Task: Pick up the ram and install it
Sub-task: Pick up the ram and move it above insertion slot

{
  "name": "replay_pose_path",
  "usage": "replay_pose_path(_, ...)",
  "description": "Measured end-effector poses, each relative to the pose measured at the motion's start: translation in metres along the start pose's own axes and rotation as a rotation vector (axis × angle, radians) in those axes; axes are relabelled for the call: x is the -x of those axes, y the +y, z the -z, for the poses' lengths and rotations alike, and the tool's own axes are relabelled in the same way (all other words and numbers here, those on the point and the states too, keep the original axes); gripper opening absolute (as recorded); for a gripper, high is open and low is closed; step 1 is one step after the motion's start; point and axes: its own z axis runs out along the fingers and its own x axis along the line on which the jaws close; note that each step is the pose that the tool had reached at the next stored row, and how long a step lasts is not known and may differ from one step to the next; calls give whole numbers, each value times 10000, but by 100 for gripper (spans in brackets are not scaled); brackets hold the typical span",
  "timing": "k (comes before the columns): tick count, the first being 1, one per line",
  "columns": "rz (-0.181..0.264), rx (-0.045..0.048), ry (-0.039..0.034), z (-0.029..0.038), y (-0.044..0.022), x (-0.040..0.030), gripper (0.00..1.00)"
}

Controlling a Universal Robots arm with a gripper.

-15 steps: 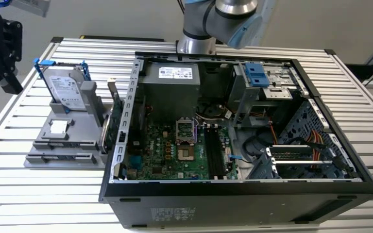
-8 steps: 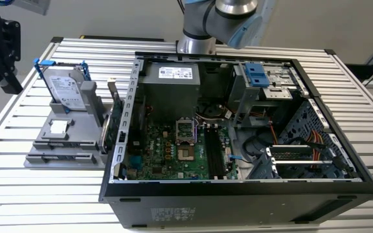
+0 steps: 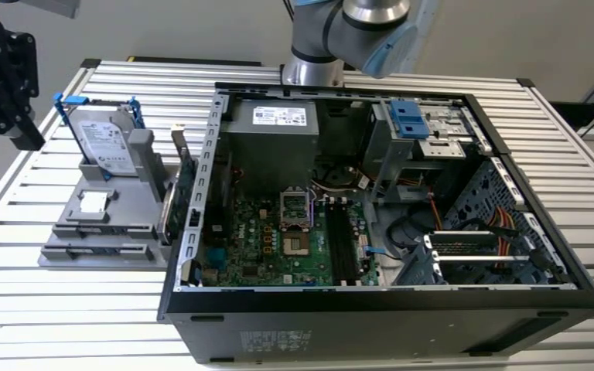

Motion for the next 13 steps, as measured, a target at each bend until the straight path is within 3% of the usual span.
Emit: replay_pose_path(13, 131, -25, -1, 0, 0, 0, 0)
